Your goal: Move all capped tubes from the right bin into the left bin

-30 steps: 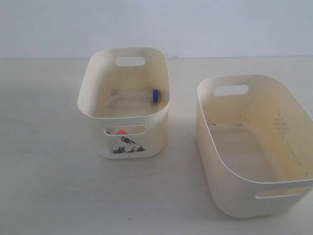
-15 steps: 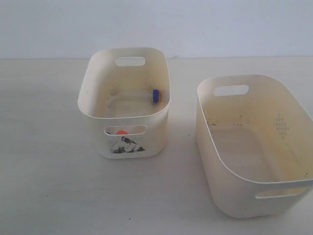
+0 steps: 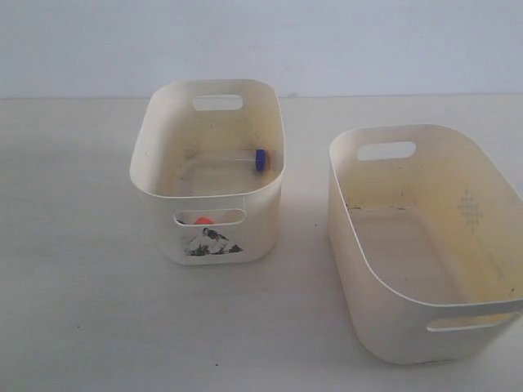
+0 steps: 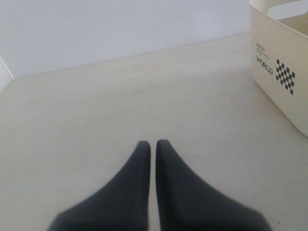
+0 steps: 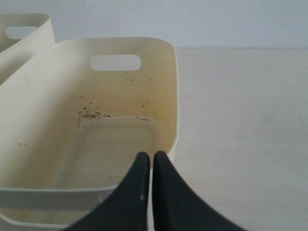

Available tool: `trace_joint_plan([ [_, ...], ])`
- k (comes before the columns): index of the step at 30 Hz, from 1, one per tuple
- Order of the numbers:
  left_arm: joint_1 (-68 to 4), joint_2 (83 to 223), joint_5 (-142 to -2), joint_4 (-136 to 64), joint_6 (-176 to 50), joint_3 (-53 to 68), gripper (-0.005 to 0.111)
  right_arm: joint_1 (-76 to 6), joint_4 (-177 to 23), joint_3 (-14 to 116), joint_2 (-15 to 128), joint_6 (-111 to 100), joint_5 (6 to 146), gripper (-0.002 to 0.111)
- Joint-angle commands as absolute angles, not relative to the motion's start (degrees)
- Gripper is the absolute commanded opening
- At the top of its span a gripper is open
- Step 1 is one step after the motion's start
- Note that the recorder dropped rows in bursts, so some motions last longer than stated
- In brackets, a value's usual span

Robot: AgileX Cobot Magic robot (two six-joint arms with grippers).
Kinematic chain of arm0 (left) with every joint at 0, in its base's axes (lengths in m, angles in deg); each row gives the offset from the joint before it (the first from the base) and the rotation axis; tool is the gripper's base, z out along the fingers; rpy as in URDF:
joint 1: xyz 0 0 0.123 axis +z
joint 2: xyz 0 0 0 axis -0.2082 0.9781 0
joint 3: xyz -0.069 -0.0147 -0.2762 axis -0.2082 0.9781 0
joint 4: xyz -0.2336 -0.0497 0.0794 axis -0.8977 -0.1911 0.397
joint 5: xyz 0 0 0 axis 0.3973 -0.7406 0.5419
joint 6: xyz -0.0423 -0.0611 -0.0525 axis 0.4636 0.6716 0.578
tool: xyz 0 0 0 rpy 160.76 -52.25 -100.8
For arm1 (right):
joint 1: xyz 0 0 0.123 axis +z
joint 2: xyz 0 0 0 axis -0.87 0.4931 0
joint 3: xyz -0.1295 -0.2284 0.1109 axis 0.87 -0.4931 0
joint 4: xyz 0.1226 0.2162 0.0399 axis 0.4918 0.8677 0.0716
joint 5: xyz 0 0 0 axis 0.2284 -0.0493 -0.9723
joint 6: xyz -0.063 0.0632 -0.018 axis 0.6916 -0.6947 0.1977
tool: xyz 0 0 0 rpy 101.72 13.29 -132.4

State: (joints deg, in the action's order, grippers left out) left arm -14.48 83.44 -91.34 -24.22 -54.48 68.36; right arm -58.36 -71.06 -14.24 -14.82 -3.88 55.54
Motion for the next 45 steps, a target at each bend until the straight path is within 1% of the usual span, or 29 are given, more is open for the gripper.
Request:
trace_joint_plan([
  [1, -14.56, 83.46, -91.15, -24.4, -53.94, 68.15, 0.004, -58.72, -74.28, -14.21, -15.1, -5.34, 55.99, 0.002],
  [16, -14.56, 83.46, -91.15, -24.4, -53.94, 68.15, 0.004, -58.87, -76.34, -14.21, -15.1, -5.9, 56.1, 0.002],
  [22, -14.56, 83.46, -91.15, -24.4, -53.94, 68.15, 0.004, -63.32, -76.34, -14.21, -15.1, -6.26, 56.1, 0.002],
  [45, -14.56, 83.46, -91.15, -24.4, -53.94, 68.15, 0.004, -63.32, -76.34, -14.21, -15.1, -6.26, 56.5, 0.002],
])
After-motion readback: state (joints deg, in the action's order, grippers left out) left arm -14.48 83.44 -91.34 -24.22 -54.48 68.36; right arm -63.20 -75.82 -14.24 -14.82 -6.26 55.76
